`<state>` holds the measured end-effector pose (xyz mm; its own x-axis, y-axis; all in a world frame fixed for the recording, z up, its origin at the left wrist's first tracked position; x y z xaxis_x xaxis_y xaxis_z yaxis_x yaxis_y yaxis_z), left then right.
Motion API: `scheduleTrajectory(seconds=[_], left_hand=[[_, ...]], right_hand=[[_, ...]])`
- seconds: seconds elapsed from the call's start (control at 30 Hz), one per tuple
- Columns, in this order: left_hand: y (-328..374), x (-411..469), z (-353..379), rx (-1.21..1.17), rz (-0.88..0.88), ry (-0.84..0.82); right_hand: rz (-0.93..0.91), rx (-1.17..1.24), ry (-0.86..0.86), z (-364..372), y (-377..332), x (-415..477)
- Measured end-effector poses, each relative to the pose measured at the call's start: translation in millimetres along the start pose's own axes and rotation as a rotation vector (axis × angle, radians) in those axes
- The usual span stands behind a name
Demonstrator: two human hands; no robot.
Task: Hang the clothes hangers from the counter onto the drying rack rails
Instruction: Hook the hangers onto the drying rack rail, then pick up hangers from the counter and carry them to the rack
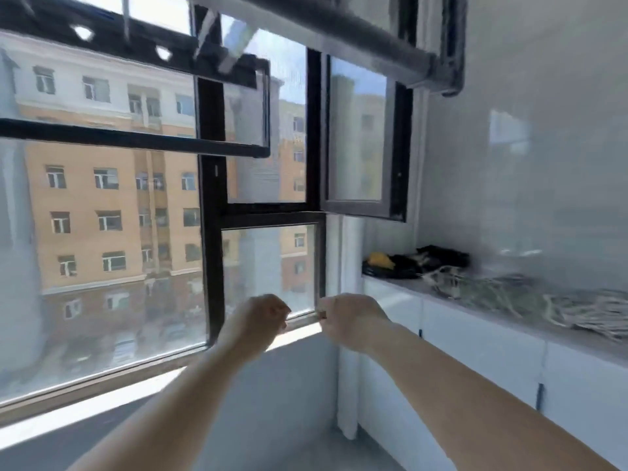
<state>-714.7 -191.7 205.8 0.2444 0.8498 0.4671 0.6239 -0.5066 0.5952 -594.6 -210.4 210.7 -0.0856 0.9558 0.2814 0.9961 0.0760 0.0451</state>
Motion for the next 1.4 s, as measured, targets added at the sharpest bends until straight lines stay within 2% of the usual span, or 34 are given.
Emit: scheduleTrajectory(seconds=[0.13,0.23,0.37,0.53,0.7,0.87,1.0,1.17,1.33,1.4], left_hand=[[46,11,119,0.116,0.086,-0.233],[62,13,183,0.163,0.103,-0.347],[87,29,258,-0.053,0.102,-0.418],[107,58,344,-0.236,0.071,-0.458],[116,95,448,-0.274,0.072,-0.535],[156,136,555,-0.249,0.095,-0.632],[191,183,603,-0.205,0.132,-0.552],[197,218,644,-0.214,0.145,-0.469],[203,256,672,-0.138,0.186,-0.372],[207,275,678,-0.084,0.156,-0.308]], right_hand=[[0.271,0.088,-0.055,15,142,-51],[0.503,0.158,-0.075,35,233,-100],[0.725,0.199,-0.096,64,315,-156],[0.89,0.19,-0.057,86,389,-181],[0.927,0.178,-0.051,125,459,-166],[1.011,0.169,-0.024,141,548,-146],[1.046,0.16,0.053,160,602,-138],[1.064,0.14,0.073,203,653,-123],[0.913,-0.068,0.405,191,697,-54],[0.87,-0.091,0.391,190,707,-23]])
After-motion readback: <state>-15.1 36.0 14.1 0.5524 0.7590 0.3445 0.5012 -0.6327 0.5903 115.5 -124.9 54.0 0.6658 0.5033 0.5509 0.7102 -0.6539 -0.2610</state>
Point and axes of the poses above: each hand's wrist, its own x-axis towards the middle knuckle, its own z-axis out of the palm, y = z × x, the point moved 8 cm from there along x, towards the middle knuckle, and after that the axes turned 7 degrees about z, right-handed, at the moved point
